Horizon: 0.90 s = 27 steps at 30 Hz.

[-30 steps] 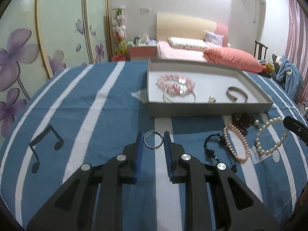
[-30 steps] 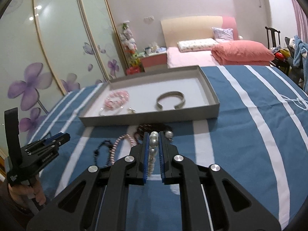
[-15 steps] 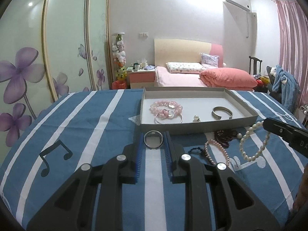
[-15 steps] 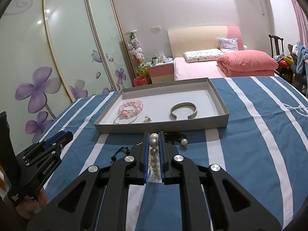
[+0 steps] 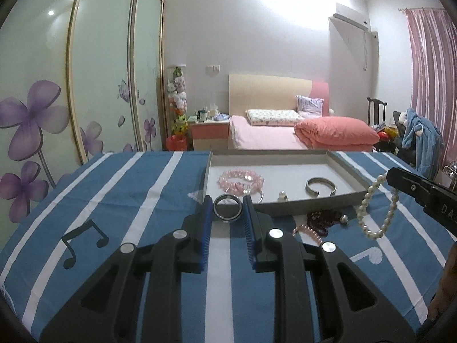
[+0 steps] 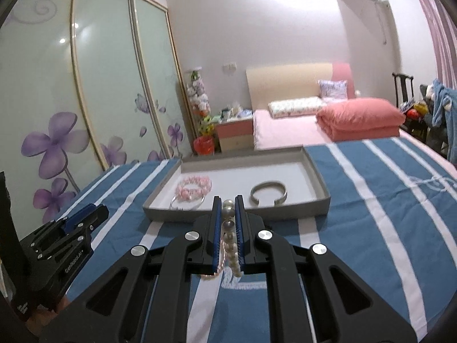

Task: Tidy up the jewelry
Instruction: 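Carry the ring and pearl necklace into the tray and open both tools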

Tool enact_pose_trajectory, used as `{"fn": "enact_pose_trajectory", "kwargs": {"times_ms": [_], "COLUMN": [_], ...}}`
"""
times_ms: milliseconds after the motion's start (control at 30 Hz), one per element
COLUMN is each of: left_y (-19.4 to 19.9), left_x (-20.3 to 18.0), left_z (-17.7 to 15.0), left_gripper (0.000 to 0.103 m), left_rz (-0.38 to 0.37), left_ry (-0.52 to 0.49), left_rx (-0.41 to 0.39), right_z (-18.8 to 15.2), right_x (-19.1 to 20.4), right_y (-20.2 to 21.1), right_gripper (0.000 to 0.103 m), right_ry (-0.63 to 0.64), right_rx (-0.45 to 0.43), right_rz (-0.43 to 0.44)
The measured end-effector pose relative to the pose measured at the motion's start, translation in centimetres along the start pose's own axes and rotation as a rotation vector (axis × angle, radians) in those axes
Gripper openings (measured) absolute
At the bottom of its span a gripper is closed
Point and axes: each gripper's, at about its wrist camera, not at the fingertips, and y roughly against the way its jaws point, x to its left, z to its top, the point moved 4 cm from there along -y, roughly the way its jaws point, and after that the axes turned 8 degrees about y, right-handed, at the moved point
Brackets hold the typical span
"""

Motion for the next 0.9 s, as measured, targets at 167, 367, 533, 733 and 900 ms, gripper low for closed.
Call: {"fn": "enact_pose_trajectory", "kwargs": {"times_ms": [167, 367, 533, 733, 900], "left_y": [0.7, 0.8, 0.7, -0.1, -1.2], "left_x": [-0.5, -0.9, -1.1, -1.2, -1.4], "left_z": [0.8, 1.5, 1.8, 2.3, 3.5], "left_gripper": [0.022, 0.022, 0.022, 0.022, 0.022], "left_rz": [-0.007, -0.016, -0.019, -0.021, -0.019], "left_ry": [-0.002, -0.001, 0.0, 0.001, -0.003], "left_rx": [-0.039, -0.061, -0.07, -0.067, -0.078], "right_z": [1.3, 2.3, 2.4, 2.6, 3.7], "right_x": [0.6, 0.7, 0.6, 0.3, 0.2], "right_y": [0.9, 1.3, 1.1, 0.7, -0.1], "right_gripper": [0.01, 0.01, 0.01, 0.01, 0.01], "right_ry": [0.031, 0.054, 0.058, 0.054, 0.064], "right_rx": [-0.074, -0.124, -0.136, -0.14, -0.157], "right_rz": [-0.036, -0.054, -0.062, -0.074, -0.088]}}
